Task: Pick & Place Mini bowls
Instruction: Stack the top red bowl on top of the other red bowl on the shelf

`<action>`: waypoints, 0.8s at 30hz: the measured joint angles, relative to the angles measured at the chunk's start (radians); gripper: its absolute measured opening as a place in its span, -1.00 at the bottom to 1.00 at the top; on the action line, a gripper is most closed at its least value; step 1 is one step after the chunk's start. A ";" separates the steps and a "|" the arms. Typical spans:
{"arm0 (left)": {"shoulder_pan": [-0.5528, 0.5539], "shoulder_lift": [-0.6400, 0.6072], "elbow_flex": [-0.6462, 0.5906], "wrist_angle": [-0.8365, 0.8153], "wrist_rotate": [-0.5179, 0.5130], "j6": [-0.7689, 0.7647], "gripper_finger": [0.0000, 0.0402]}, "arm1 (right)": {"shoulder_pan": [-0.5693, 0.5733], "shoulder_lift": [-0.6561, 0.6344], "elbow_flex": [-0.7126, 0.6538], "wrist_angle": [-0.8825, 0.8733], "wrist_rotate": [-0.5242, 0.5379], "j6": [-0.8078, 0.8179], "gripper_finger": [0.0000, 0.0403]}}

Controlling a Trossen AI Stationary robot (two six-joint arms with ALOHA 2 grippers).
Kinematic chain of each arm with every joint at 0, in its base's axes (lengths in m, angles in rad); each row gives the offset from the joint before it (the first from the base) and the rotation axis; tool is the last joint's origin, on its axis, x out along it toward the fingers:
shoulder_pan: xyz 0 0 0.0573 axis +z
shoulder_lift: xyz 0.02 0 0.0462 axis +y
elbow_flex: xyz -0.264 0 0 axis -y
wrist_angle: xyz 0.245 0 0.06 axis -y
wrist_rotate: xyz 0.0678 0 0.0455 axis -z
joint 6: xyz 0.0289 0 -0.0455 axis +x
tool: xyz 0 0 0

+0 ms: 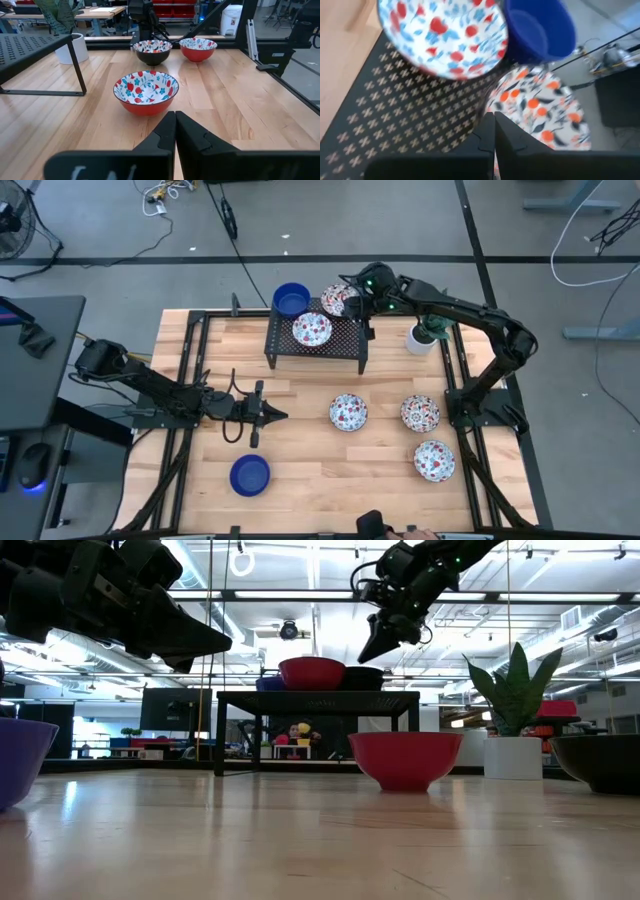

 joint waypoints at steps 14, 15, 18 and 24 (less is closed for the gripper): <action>0.000 0.000 0.000 0.000 0.000 0.001 -0.92 | 0.180 -0.148 0.000 -0.049 0.001 0.239 -0.98; 0.000 0.000 0.000 0.000 0.000 0.001 -0.92 | 0.215 -0.156 0.000 -0.082 -0.001 0.268 -0.99; 0.000 0.000 0.000 0.001 0.000 0.001 -0.92 | 0.329 -0.167 -0.002 -0.171 -0.002 0.328 -0.99; -0.003 0.000 0.000 0.015 0.020 0.000 -0.92 | 0.570 -0.204 -0.185 -0.111 -0.001 0.416 -0.99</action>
